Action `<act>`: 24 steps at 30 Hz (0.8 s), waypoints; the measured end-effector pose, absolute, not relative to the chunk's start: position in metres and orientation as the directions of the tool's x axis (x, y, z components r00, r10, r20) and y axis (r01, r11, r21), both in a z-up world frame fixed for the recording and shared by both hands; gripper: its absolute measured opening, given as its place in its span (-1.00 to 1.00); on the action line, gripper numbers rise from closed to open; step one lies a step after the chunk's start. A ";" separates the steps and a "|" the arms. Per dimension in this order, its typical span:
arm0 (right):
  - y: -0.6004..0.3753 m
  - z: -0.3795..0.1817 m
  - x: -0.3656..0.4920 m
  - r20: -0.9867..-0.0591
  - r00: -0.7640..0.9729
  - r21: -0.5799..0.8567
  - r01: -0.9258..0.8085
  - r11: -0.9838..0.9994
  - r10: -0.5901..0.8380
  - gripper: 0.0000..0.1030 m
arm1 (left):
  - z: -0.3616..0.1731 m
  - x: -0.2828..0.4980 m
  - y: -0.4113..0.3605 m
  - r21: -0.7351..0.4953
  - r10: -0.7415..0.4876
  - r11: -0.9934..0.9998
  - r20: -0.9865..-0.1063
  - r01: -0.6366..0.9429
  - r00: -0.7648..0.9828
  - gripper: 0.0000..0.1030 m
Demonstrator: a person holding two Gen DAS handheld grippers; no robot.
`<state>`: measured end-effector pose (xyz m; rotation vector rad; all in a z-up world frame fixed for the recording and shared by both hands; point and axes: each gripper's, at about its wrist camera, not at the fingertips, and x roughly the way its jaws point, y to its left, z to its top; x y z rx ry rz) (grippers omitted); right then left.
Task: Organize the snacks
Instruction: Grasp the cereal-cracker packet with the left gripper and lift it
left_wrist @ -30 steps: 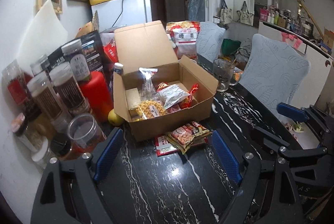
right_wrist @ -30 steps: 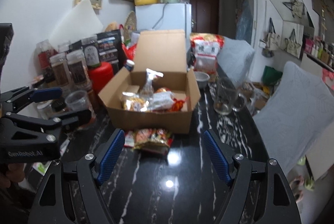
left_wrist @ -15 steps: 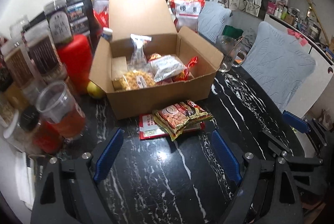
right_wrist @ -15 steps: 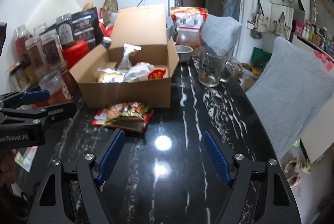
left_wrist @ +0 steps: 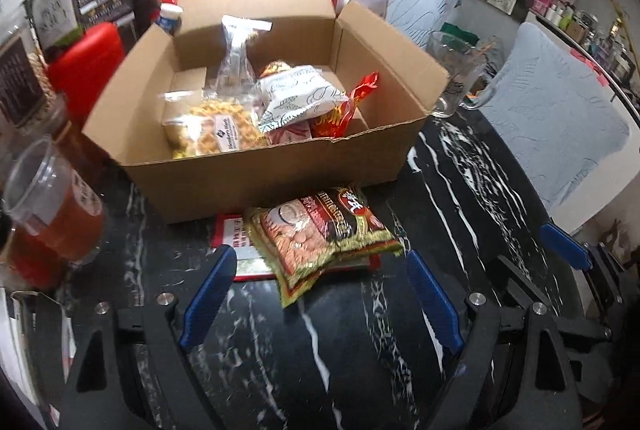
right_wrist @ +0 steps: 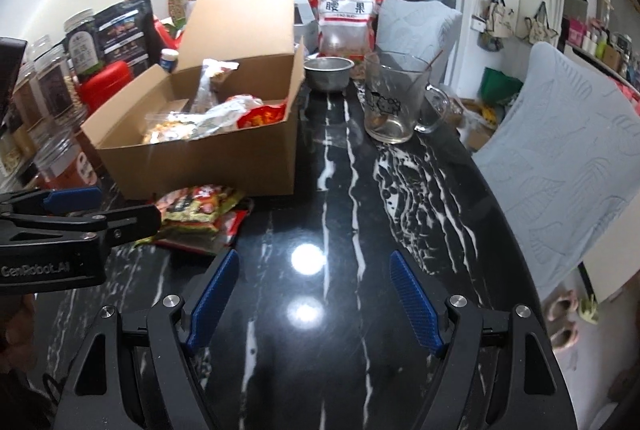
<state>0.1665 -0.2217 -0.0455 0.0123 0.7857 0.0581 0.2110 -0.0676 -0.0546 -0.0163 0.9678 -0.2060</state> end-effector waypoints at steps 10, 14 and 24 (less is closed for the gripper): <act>-0.223 -0.060 0.191 -0.732 0.676 0.042 -0.079 0.996 0.085 0.52 | -0.074 0.239 -0.068 -0.127 -0.157 0.987 -0.840 0.094 0.519 0.70; -0.221 -0.066 0.197 -0.742 0.665 0.041 -0.083 0.996 0.086 0.52 | -0.084 0.249 -0.069 -0.154 -0.168 0.986 -0.856 0.068 0.488 0.70; -0.229 -0.070 0.195 -0.747 0.655 0.082 -0.078 0.994 0.113 0.52 | -0.111 0.259 -0.068 -0.166 -0.156 0.986 -0.896 0.012 0.415 0.79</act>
